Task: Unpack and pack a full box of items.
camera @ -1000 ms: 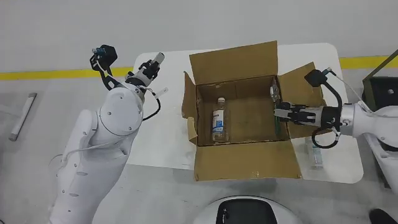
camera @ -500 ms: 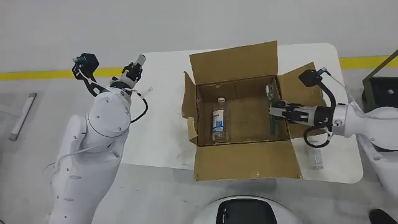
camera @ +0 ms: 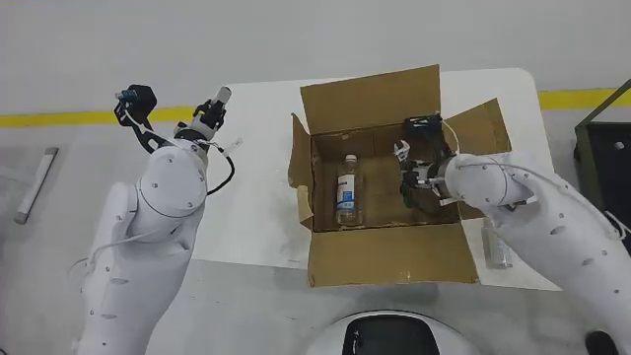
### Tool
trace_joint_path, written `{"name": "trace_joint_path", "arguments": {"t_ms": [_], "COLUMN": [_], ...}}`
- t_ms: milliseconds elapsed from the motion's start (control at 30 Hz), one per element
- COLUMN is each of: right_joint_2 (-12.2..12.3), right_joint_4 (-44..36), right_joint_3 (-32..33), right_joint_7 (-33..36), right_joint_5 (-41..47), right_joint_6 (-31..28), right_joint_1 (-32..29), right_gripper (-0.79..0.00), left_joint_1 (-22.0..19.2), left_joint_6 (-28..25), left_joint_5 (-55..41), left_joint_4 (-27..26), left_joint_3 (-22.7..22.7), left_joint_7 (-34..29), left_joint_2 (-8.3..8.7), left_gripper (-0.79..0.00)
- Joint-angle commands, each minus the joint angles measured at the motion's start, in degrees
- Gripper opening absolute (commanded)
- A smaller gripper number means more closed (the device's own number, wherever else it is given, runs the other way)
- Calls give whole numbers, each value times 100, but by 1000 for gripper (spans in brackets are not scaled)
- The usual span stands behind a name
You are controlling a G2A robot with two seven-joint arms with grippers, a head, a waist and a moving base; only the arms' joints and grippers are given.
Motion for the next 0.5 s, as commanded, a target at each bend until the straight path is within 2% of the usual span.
{"name": "trace_joint_path", "arguments": {"t_ms": [0,267,467], "right_joint_2": [-62,-188,-276], "right_joint_4": [148,425,656], "right_joint_3": [-298,-811,-988], "right_joint_7": [95,398,605], "right_joint_5": [-300,-1136,-1369], "right_joint_6": [204,439,479], "right_joint_1": [203,540,654], "right_gripper": [-785,-785,-785], "left_joint_1": [0,0,0], "left_joint_6": [0,0,0], "left_joint_5": [0,0,0], "left_joint_4": [0,0,0], "left_joint_3": [0,0,0], "left_joint_7": [0,0,0], "left_joint_2": [0,0,0], "left_gripper": [0,0,0]}}
